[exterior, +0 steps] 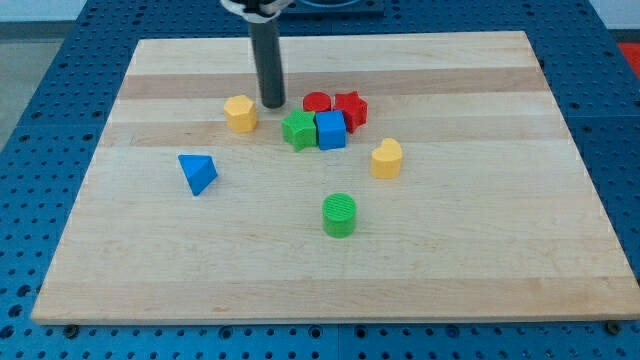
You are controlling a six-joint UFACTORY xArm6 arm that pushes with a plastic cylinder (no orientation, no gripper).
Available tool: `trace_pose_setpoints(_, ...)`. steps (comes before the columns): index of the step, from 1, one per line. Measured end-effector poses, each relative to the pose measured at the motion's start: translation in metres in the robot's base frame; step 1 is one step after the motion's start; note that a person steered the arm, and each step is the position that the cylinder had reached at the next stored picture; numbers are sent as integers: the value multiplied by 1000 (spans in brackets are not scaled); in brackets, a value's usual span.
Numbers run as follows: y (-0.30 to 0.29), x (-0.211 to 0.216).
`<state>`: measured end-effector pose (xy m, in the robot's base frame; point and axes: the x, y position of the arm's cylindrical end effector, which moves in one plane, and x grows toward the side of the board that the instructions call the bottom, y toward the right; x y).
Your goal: Slide the yellow hexagon below the green star
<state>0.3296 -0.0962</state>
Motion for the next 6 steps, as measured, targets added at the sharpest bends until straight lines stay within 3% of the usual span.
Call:
trace_pose_setpoints(2, -46, 0)
trace_pose_setpoints(6, -73, 70)
